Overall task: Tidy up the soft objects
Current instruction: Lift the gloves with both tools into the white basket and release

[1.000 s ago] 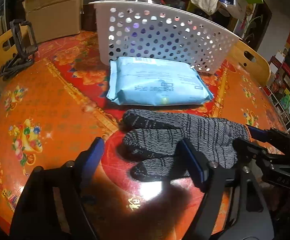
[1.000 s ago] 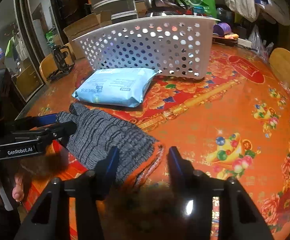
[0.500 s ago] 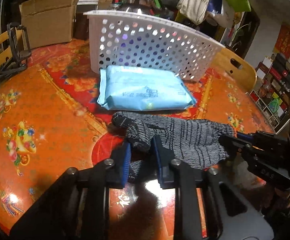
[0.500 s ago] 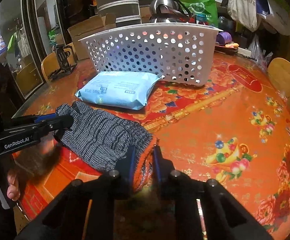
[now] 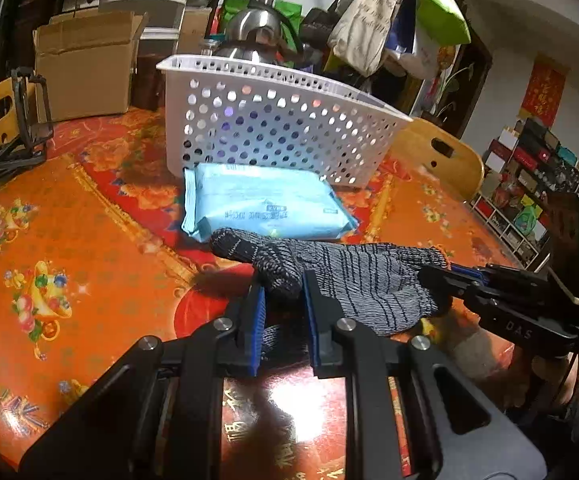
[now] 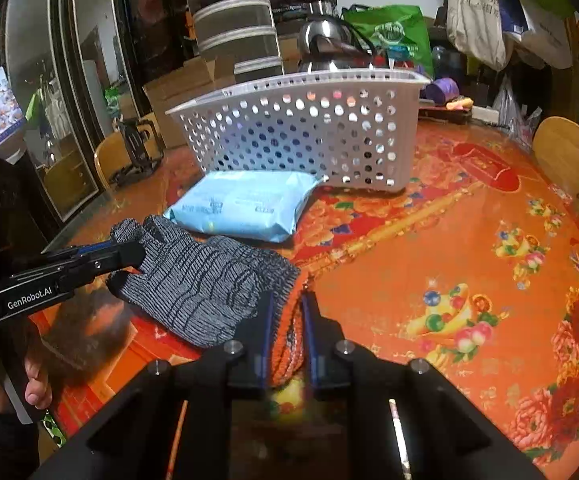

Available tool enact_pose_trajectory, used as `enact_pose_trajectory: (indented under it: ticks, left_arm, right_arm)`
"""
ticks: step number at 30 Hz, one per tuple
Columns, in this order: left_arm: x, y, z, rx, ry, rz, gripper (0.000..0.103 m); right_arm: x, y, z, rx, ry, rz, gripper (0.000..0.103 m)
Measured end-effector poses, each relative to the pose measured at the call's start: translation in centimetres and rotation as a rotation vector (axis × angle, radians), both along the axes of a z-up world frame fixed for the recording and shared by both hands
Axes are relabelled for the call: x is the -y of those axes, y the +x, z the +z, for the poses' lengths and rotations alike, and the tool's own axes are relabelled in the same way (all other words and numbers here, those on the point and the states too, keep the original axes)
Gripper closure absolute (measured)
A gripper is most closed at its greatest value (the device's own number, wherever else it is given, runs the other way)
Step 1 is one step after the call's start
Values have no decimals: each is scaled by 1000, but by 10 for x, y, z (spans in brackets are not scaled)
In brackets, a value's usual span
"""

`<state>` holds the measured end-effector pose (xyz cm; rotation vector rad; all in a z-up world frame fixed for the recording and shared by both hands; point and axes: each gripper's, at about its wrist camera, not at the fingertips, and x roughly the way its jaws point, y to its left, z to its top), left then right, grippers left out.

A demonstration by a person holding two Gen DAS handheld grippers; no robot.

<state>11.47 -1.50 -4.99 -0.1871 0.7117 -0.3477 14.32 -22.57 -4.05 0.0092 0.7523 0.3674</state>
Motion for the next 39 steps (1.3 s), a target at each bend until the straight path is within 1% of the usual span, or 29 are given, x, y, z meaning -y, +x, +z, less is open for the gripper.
enact_pose_trajectory:
  ticks: [4,7,13,15,17,20,23,27,33,39]
  left_arm:
    - [-2,-6,4,37,-16,-4,88]
    - [-2,-8,5,42,-17,-4,88]
    - [1,-10,5,55,3,-4,88]
    - [0,-11,6,62,-3,-4,88]
    - [1,-13,8,72,-3,1,89]
    - [1,-21,12,91,-17,5,89]
    - [5,-28,18,112,-9,1,90]
    - [4,-38,32,138,-29,-7,90]
    - [3,-49,56,172,-34,-10,90]
    - [0,-47,90,209,-39,-3,90]
  right_arm:
    - [0,-4,3,25,6,-2,91]
    - [0,-4,4,28,8,-3,91]
    - [0,-7,6,47,8,-4,91]
    - [-1,-9,7,59,1,-10,91]
    - [-4,-13,9,81,-17,-11,91]
    - [-4,-18,15,93,-7,-11,91]
    - [-4,-23,25,118,-10,-15,91]
    - [0,-31,42,158,-3,-17,91]
    - [-1,-39,63,198,-3,-15,91]
    - [0,-28,96,233,6,-6,91]
